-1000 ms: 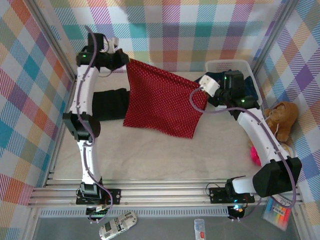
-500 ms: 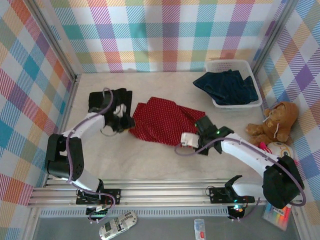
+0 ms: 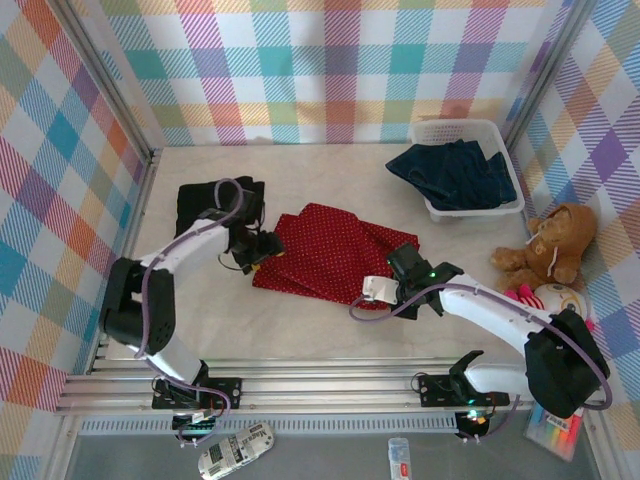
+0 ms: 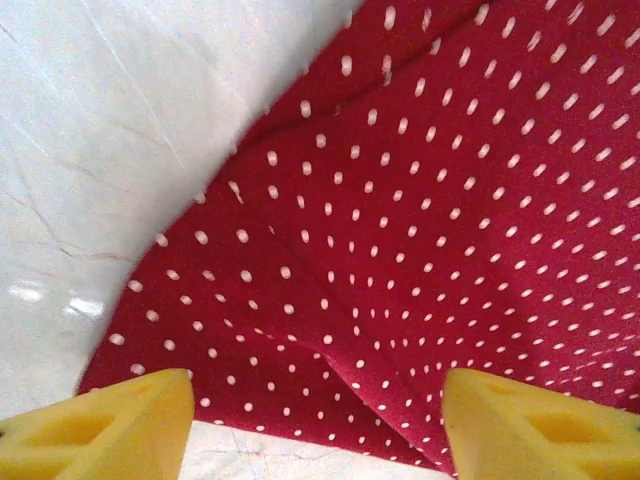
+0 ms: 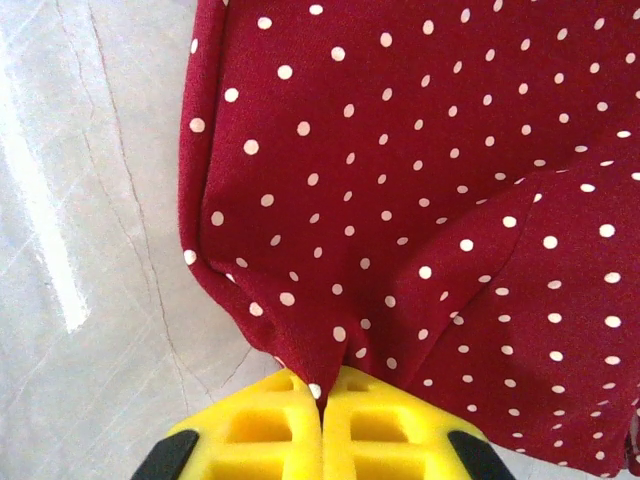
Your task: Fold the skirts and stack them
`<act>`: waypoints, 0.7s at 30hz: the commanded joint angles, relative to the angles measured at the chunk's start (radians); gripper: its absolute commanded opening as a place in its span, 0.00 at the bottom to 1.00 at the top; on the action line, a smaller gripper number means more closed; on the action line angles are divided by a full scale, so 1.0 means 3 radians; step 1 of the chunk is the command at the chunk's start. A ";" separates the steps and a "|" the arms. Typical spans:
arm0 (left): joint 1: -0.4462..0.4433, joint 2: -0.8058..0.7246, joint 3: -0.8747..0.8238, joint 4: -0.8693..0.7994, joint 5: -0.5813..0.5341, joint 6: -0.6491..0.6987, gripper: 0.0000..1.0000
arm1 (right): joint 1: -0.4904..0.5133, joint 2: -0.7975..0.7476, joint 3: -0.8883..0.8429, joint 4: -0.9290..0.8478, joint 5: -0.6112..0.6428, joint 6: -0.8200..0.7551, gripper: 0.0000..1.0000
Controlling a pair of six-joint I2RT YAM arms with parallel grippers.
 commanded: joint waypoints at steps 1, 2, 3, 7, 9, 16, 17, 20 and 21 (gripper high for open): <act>-0.0069 0.0212 0.0181 -0.0201 -0.0193 -0.0192 0.64 | 0.0011 0.0023 0.0019 0.0075 -0.0028 0.0004 0.00; -0.0094 0.0283 0.0221 -0.0196 -0.0228 -0.0210 0.63 | 0.0013 0.0013 0.0018 0.0074 -0.0031 0.0002 0.00; -0.0119 0.0361 0.0267 -0.0193 -0.0231 -0.0225 0.60 | 0.0013 0.0001 0.0019 0.0091 -0.0038 0.0007 0.00; -0.0165 0.0679 0.0437 -0.0237 -0.0144 -0.0240 0.54 | 0.0013 -0.0010 0.0012 0.0094 -0.0036 0.0009 0.00; -0.0170 0.0786 0.0495 -0.0251 -0.0193 -0.0241 0.53 | 0.0011 -0.0014 0.0013 0.0096 -0.0029 0.0014 0.00; -0.0220 0.0865 0.0473 -0.0251 -0.0191 -0.0289 0.45 | 0.0013 -0.0035 0.0008 0.0079 -0.0023 0.0029 0.00; -0.0229 0.0863 0.0459 -0.0244 -0.0164 -0.0290 0.40 | 0.0013 -0.0040 0.0011 0.0075 -0.0023 0.0030 0.00; -0.0231 0.0831 0.0429 -0.0213 -0.0130 -0.0303 0.23 | 0.0013 -0.0060 0.0022 0.0082 -0.0009 0.0042 0.00; -0.0229 0.0815 0.0439 -0.0222 -0.0156 -0.0294 0.18 | 0.0012 -0.0086 0.0033 0.0084 0.0001 0.0050 0.00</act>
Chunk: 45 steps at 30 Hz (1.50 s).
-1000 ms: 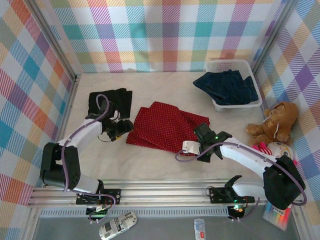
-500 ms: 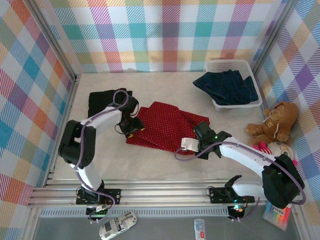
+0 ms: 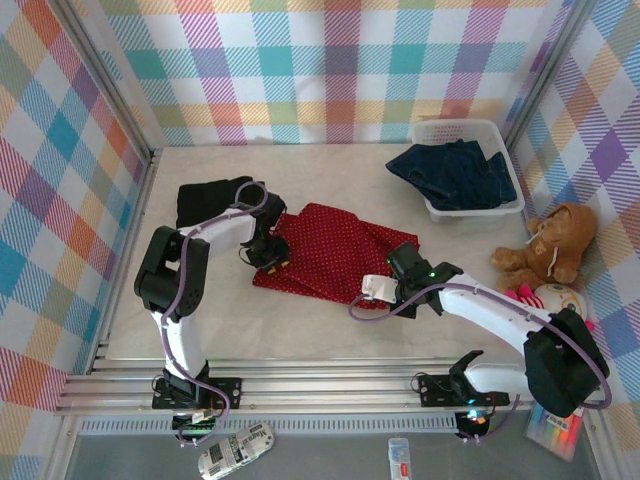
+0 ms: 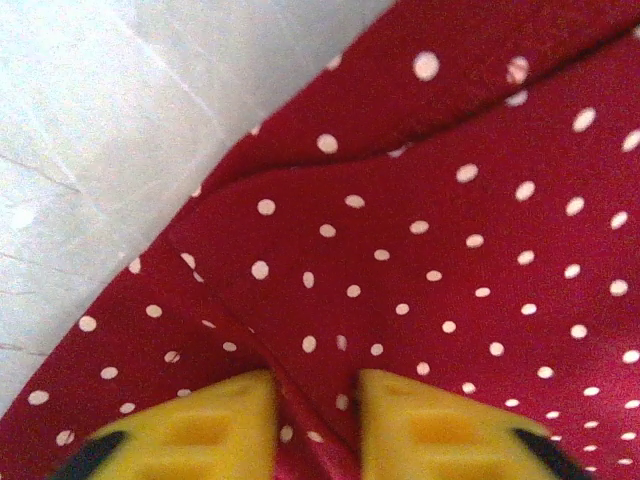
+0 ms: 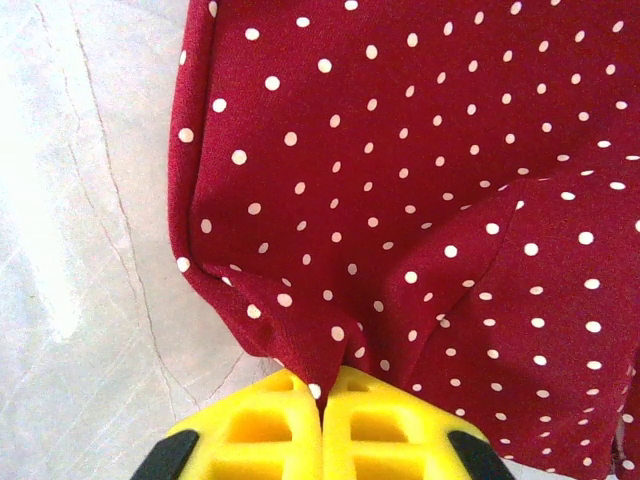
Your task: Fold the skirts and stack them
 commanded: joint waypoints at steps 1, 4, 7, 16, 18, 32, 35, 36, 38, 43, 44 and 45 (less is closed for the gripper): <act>-0.0044 -0.0028 0.0009 -0.0094 -0.0051 -0.0005 0.13 | 0.0013 -0.0110 0.0037 0.0030 0.0000 0.0051 0.00; -0.0033 -0.0163 0.0094 -0.0158 -0.0138 0.0055 0.00 | 0.0005 -0.0279 0.0086 0.0001 0.0041 0.0062 0.00; -0.0037 -0.0476 0.0215 -0.0256 -0.0353 0.0113 0.00 | -0.0069 -0.0526 0.0250 -0.0117 0.0041 0.0109 0.00; -0.0032 -0.1570 0.0943 -0.0243 -0.1426 0.0603 0.00 | -0.0387 -0.0940 0.1375 -0.0424 -0.0182 0.0099 0.00; -0.0031 -0.1666 0.1184 -0.0116 -0.1577 0.0766 0.00 | -0.0429 -0.0852 0.1735 -0.0477 -0.0258 0.0071 0.00; 0.0024 -0.1549 0.2341 0.0274 -0.1837 0.1749 0.00 | -0.0565 -0.0272 0.2859 -0.0254 -0.0355 0.0357 0.00; 0.0029 -0.1667 0.2379 0.0220 -0.1806 0.1860 0.00 | -0.0570 -0.0405 0.2840 -0.0327 -0.0609 0.0283 0.00; 0.0032 -0.1712 0.2404 0.0161 -0.1762 0.1867 0.00 | -0.0570 -0.0455 0.2845 -0.0312 -0.0621 0.0331 0.00; 0.0029 -0.1813 0.2423 0.0071 -0.1656 0.1865 0.00 | -0.0570 -0.0578 0.2860 -0.0372 -0.0739 0.0337 0.00; 0.0029 -0.2164 0.2373 -0.0088 -0.1408 0.1819 0.00 | -0.0570 -0.1001 0.2826 -0.0452 -0.1071 0.0412 0.00; 0.0029 -0.2239 0.2354 -0.0103 -0.1344 0.1809 0.00 | -0.0570 -0.1057 0.2861 -0.0548 -0.1149 0.0421 0.00; 0.0029 -0.2312 0.2332 -0.0112 -0.1280 0.1801 0.00 | -0.0568 -0.1099 0.2896 -0.0618 -0.1183 0.0455 0.00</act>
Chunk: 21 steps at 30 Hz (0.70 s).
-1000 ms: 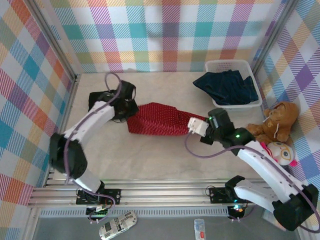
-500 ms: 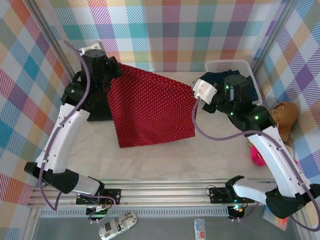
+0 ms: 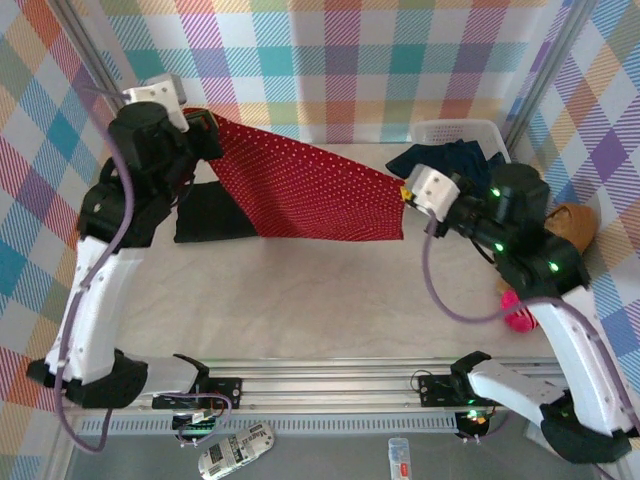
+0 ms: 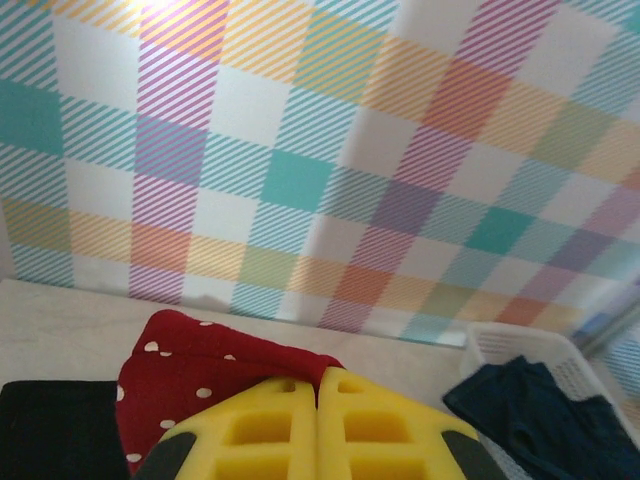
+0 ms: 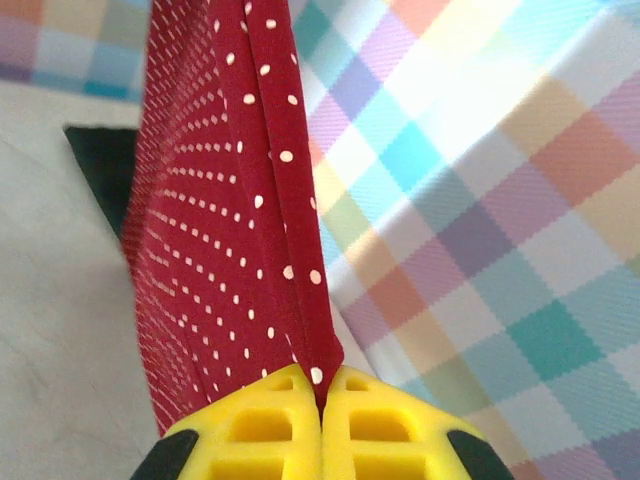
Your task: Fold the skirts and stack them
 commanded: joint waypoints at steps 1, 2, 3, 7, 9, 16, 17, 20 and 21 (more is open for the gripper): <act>0.0024 -0.0309 0.0041 0.0021 0.0128 0.0044 0.00 | -0.0020 -0.0210 0.0197 -0.0231 -0.0265 0.0150 0.00; 0.0024 -0.0342 0.0040 0.0030 0.0182 0.0032 0.00 | -0.0020 -0.0240 0.0223 -0.0279 -0.0278 0.0165 0.00; 0.0024 -0.0357 0.0045 0.0049 0.0267 0.0003 0.00 | -0.0019 -0.0275 0.0229 -0.0290 -0.0290 0.0179 0.00; 0.0024 -0.0292 0.0104 0.0047 0.0503 -0.0073 0.00 | -0.0018 -0.0367 0.0152 -0.0180 -0.0325 0.0175 0.00; 0.0024 -0.0177 0.0136 -0.0007 0.0464 -0.0094 0.00 | -0.0020 -0.0361 0.0066 -0.0095 -0.0292 0.0123 0.00; 0.0037 0.0564 0.0006 -0.0143 0.0231 -0.0143 0.00 | -0.0238 0.0243 -0.0414 -0.0056 0.0145 -0.0295 0.00; 0.0064 0.0713 -0.0087 -0.0133 0.0251 -0.0160 0.00 | -0.0371 0.0382 -0.0526 -0.0011 0.0044 -0.0289 0.00; 0.0177 0.1202 -0.0354 -0.0045 0.0534 -0.0273 0.00 | -0.0713 0.0846 -0.0843 0.0225 -0.0213 -0.0238 0.00; 0.0182 0.1381 -0.0437 0.0037 0.0581 -0.0299 0.00 | -0.0767 0.1054 -0.0905 0.0308 -0.0222 -0.0246 0.00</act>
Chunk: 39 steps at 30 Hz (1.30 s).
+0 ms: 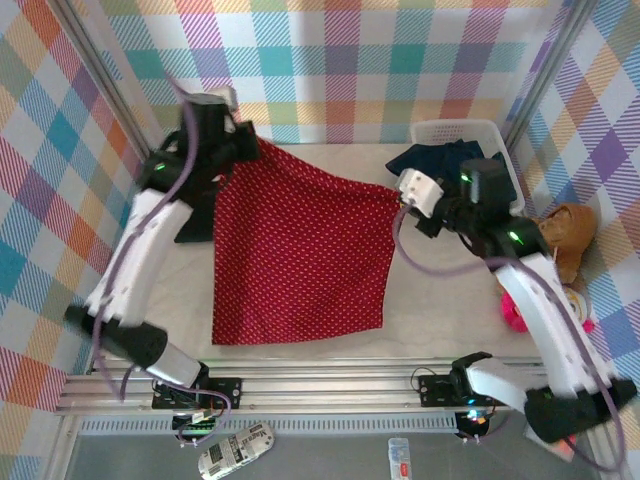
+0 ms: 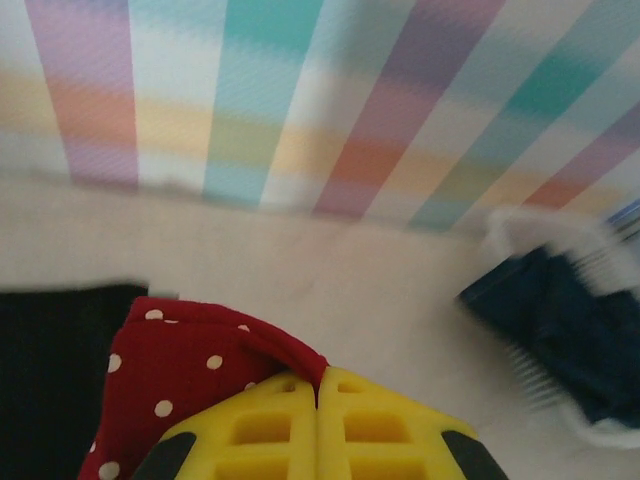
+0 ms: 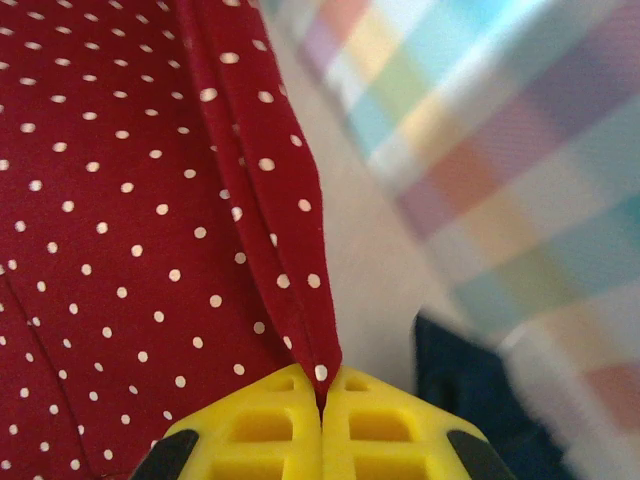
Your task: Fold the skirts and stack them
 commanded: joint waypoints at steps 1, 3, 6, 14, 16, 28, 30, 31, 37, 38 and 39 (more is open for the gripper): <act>0.0073 0.0510 -0.0271 0.0122 0.0174 -0.0139 0.00 | -0.0194 0.0543 -0.0215 0.0229 -0.0086 -0.0089 0.00; 0.0073 0.0818 -0.0280 0.0241 0.0238 -0.0212 0.00 | -0.0206 0.1043 -0.0085 0.0179 0.0075 -0.0114 0.00; 0.0063 0.1128 -0.0194 0.0353 0.0241 -0.0312 0.00 | -0.0203 0.1587 0.0129 0.0137 0.0343 -0.0111 0.00; 0.0058 0.1840 0.0456 0.0408 0.0188 -0.0407 0.00 | -0.0208 0.2195 0.0354 0.0661 0.1204 -0.0327 0.00; 0.0058 0.2051 0.0723 0.0325 0.0106 -0.0397 0.00 | -0.0205 0.2299 0.0457 0.0697 0.1273 -0.0348 0.00; 0.0073 0.2962 0.2746 -0.0681 0.0075 -0.0444 0.93 | -0.0154 0.2033 0.0891 0.0590 0.0942 0.0750 0.99; 0.0073 0.2735 0.2466 -0.0715 0.0234 -0.0515 1.00 | -0.0109 0.1674 0.0618 0.0773 0.0911 0.1389 0.99; 0.0070 0.2607 0.2263 -0.0676 0.0348 -0.0551 1.00 | -0.0104 0.1521 0.0490 0.0846 0.0886 0.1756 0.99; 0.0022 0.1517 0.0398 0.0101 0.1036 -0.0805 1.00 | -0.0113 0.0734 -0.0550 0.1309 0.0280 0.3658 0.99; 0.0022 0.1378 0.0162 0.0176 0.1081 -0.0853 1.00 | -0.0110 0.0647 -0.0709 0.1392 0.0213 0.3902 0.99; 0.0023 0.1227 -0.0097 0.0246 0.1129 -0.0910 1.00 | -0.0113 0.0555 -0.0862 0.1429 0.0221 0.4189 0.99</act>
